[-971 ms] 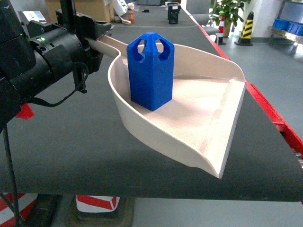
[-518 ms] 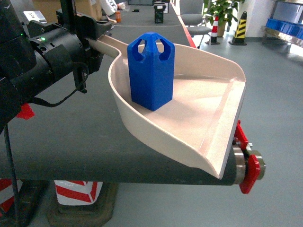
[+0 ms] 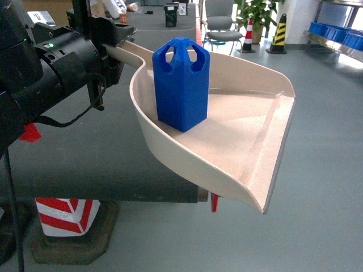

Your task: Place part in tray to right shelf

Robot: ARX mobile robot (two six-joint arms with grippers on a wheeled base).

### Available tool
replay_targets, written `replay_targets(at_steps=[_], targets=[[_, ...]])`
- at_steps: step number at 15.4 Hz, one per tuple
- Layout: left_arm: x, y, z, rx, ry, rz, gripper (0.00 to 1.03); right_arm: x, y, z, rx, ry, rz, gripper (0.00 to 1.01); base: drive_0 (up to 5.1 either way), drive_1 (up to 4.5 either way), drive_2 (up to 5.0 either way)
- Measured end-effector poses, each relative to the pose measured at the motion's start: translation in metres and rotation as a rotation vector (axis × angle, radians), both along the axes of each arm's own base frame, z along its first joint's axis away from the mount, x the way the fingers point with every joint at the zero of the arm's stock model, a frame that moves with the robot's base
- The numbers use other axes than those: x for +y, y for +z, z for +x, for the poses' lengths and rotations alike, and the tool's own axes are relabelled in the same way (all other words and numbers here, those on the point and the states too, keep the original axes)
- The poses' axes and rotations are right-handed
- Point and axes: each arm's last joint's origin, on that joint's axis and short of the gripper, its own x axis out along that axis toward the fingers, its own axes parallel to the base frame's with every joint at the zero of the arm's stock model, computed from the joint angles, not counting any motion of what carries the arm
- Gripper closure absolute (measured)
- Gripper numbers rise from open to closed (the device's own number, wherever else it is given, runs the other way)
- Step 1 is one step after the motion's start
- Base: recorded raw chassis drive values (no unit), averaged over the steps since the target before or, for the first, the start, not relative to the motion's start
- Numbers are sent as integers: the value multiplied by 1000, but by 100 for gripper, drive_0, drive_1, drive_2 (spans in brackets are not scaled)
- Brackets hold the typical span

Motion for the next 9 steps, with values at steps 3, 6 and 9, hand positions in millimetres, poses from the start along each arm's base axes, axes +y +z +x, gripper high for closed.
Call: replay_targets(at_steps=[3,6,9], targets=[[0,0,0,2,2,0,91,0,0,0,0,0,0,3,489,-352,-106],[0,0,0,0,-2,0,91,0,0,0,-2,0,0,3,481,-359,-116],[0,0,0,0,-1,0,91,0,0,0,1,0,0,3,488,-341,-134]])
